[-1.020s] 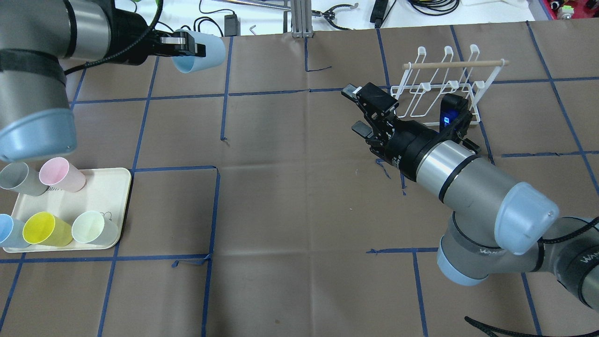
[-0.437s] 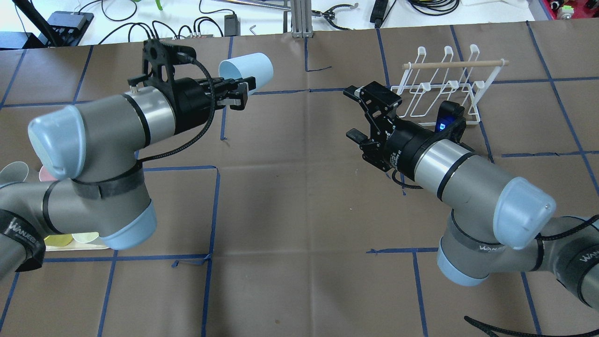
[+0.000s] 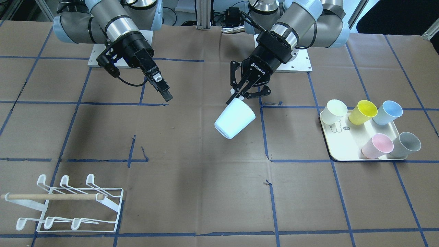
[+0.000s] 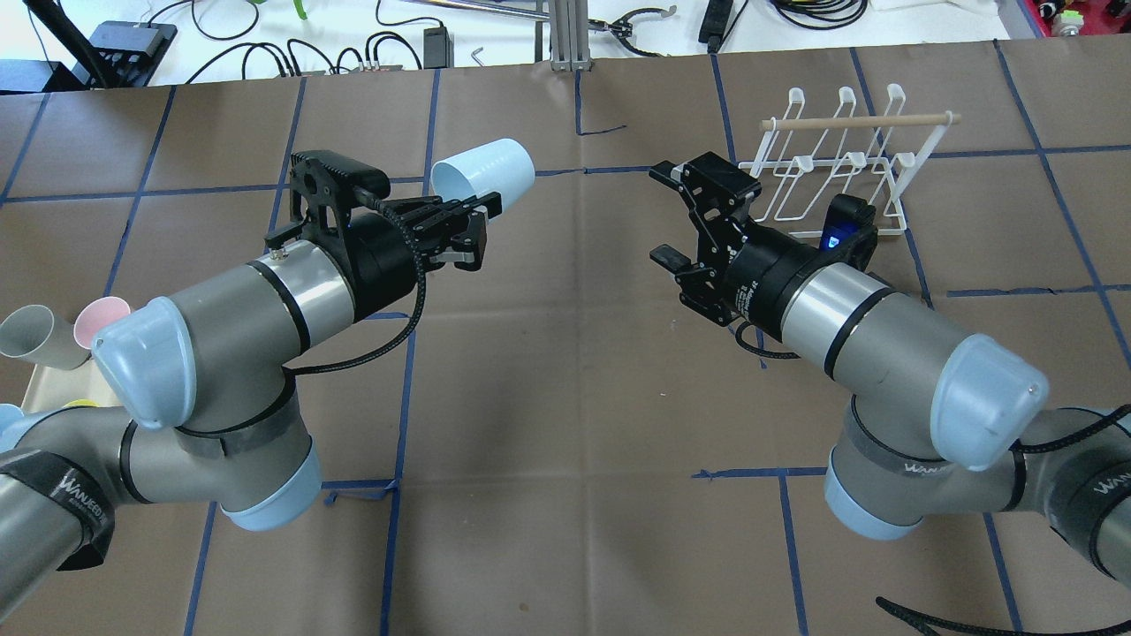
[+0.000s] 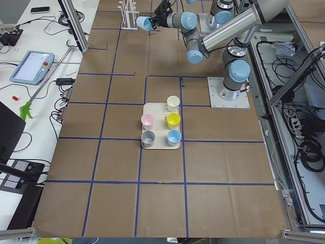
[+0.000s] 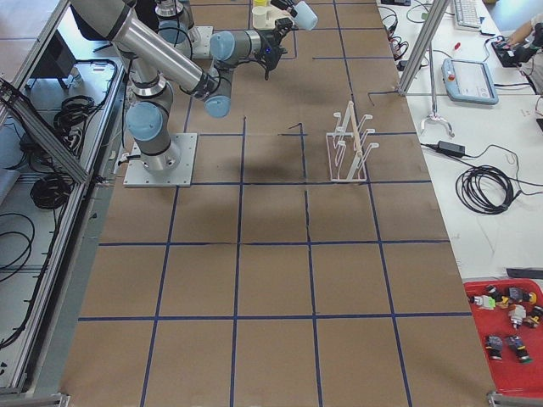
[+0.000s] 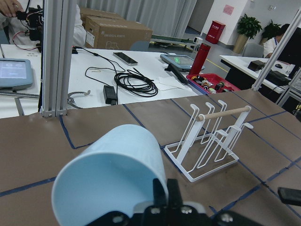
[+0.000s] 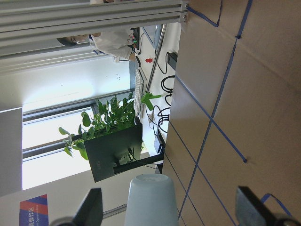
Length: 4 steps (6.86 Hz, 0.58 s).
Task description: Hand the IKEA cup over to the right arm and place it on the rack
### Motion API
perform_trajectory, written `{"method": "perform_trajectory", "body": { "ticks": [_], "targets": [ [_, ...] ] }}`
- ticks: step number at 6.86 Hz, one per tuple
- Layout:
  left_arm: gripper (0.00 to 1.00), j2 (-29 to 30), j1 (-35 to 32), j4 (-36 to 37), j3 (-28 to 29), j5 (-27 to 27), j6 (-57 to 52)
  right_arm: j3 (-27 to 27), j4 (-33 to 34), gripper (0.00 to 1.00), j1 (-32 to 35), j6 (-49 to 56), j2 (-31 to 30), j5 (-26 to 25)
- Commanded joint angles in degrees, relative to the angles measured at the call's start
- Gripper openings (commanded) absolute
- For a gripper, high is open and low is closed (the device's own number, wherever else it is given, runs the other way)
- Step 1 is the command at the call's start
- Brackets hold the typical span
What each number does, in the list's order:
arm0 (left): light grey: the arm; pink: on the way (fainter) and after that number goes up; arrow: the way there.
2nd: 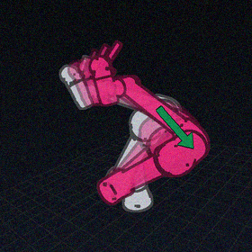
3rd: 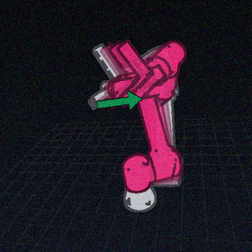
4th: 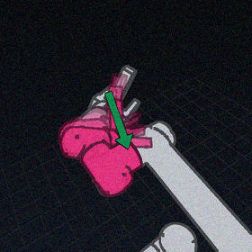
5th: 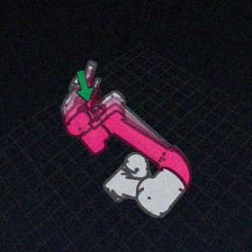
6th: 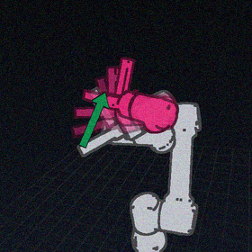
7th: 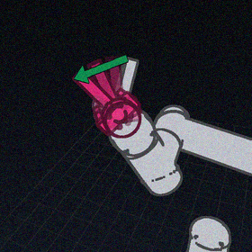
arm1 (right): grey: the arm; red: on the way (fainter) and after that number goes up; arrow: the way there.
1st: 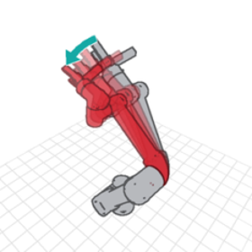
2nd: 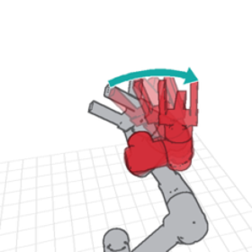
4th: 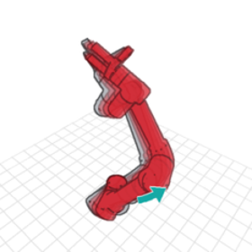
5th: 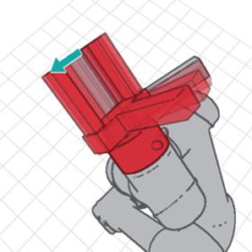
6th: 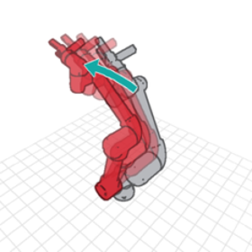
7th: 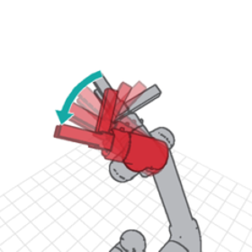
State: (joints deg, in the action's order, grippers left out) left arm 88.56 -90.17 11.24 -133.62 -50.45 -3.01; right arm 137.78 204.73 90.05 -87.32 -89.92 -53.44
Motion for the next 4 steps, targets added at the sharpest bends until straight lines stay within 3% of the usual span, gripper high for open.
{"method": "perform_trajectory", "body": {
  "ticks": [1, 2, 4],
  "targets": [
    [0.00, 0.0, -2.6, 2.6, -0.5, 0.3, 2.8, -1.7, -0.4, 1.00, 1.3, 1.5, 1.1, 0.2],
    [0.00, 0.0, -2.7, 2.7, -0.5, 0.3, 3.1, -4.9, -3.2, 1.00, 3.0, 2.0, 2.6, 0.5],
    [0.00, 0.2, -2.7, 2.6, -0.4, 0.4, 3.2, -6.0, -4.5, 1.00, 5.0, 2.1, 4.3, 2.5]
  ]
}}
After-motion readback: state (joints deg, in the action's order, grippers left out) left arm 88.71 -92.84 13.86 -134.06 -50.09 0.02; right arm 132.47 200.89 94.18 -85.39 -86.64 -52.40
